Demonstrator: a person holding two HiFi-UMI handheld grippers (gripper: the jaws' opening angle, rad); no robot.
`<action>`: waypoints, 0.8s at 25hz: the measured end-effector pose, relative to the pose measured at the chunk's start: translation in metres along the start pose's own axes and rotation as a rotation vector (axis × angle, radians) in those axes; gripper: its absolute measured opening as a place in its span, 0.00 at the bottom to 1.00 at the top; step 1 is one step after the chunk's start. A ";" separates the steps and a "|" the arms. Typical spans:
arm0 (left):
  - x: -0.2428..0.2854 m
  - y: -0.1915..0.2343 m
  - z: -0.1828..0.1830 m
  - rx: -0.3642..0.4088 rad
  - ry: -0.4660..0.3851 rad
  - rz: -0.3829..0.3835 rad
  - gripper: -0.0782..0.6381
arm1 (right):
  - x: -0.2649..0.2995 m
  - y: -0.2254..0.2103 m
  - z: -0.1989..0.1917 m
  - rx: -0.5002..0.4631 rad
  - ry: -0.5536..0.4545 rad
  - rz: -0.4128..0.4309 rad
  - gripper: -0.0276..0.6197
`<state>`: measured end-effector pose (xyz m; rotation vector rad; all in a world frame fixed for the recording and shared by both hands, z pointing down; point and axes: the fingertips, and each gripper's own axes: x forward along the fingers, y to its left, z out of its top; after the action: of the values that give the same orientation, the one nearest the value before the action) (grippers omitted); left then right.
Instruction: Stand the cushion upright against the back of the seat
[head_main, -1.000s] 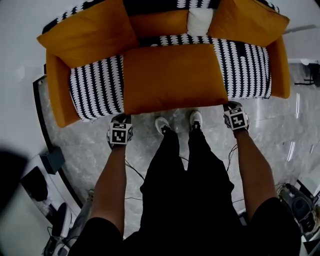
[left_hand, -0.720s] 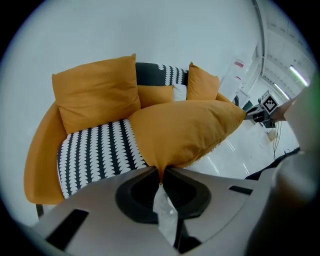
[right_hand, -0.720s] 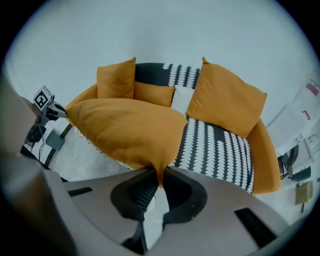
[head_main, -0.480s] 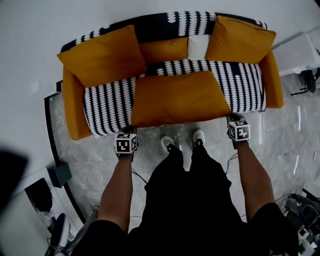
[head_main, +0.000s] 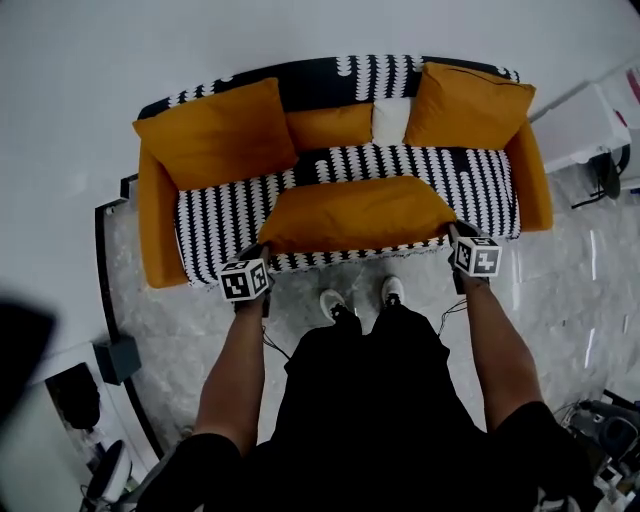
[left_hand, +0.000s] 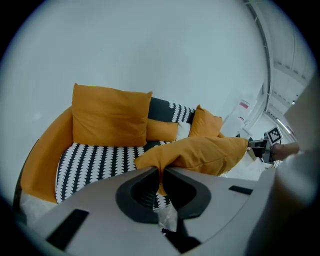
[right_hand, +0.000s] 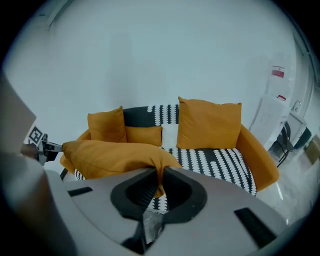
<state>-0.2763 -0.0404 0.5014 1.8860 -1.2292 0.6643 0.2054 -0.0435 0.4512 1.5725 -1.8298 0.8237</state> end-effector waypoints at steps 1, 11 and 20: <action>-0.002 0.000 0.005 0.003 -0.007 -0.003 0.16 | -0.002 0.001 0.006 0.002 -0.012 0.001 0.12; -0.013 -0.006 0.053 -0.002 -0.078 -0.024 0.16 | -0.016 0.002 0.058 0.023 -0.102 0.015 0.12; 0.010 -0.025 0.109 0.022 -0.108 -0.029 0.16 | 0.001 -0.032 0.112 0.022 -0.149 0.026 0.12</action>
<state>-0.2477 -0.1296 0.4396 1.9757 -1.2642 0.5693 0.2331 -0.1340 0.3830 1.6671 -1.9555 0.7586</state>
